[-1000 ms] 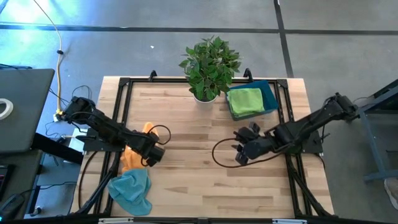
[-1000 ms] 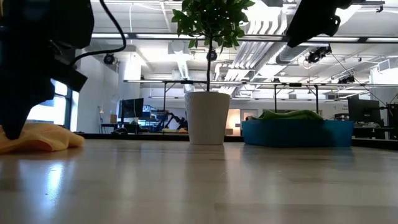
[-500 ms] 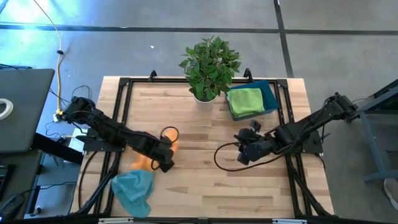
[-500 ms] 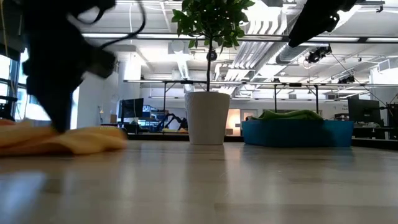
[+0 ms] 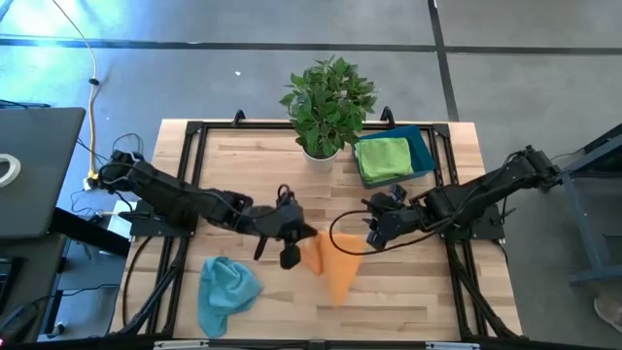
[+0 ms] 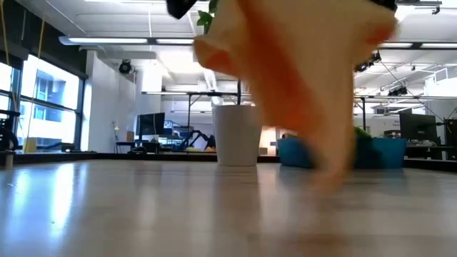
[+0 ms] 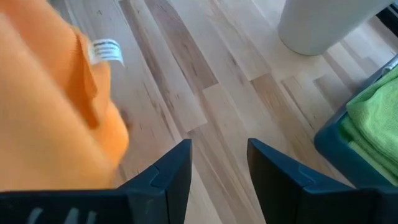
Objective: Sort microfiber towel by color & place in baskets
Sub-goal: Fold the orange towel
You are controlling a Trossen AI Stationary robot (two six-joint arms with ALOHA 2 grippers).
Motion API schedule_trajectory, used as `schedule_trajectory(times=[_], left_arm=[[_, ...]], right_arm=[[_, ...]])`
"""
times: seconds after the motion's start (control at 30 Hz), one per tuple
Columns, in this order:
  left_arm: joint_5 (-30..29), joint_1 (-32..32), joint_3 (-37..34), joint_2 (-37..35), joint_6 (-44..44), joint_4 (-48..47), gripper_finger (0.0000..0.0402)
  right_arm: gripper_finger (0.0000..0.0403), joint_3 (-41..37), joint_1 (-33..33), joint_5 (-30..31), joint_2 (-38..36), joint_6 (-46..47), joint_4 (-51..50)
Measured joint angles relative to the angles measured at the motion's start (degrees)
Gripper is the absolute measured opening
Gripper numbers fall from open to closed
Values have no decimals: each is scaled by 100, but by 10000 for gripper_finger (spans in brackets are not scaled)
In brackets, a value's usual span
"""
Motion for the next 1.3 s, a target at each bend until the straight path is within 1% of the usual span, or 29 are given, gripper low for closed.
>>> schedule_trajectory(times=[0.1, 0.17, 0.3, 0.4, 0.57, 0.7, 0.83, 0.97, 1.03, 1.13, 1.23, 1.3], left_arm=[[-11, 154, 83, -2, 206, -228, 1], [63, 265, 81, 10, 166, -667, 1], [135, 463, 64, 256, -430, -1841, 3], [135, 565, 70, 430, -798, -2248, 10], [130, 631, 70, 612, -834, -2313, 38], [155, 657, 77, 610, -834, -2363, 83], [79, 663, 78, 544, -836, -2384, 129], [141, 662, 74, 497, -837, -2500, 155], [213, 662, 83, 488, -836, -2513, 159], [532, 648, 77, 477, -836, -2543, 160], [824, 623, 77, 450, -845, -2533, 157], [884, 574, 77, 455, -849, -2541, 155]], right_arm=[[149, 0, -10, -8, 0, 0, 2], [149, 0, -10, -8, 0, 0, 4], [149, 0, -10, -8, 0, 122, 9], [149, 0, -10, -8, 4, 274, 39], [149, 0, -10, -65, 16, 694, 150], [150, 0, -10, -202, 153, 923, 199], [150, 0, -10, -411, 563, 1267, 460], [150, 0, -54, -511, 1088, 1643, 833], [150, -1, -129, -599, 1333, 1824, 867], [150, -2, -273, -767, 1726, 1971, 1024], [150, -2, -444, -1124, 2163, 1930, 1517], [150, -2, -554, -1348, 2450, 1902, 1843]])
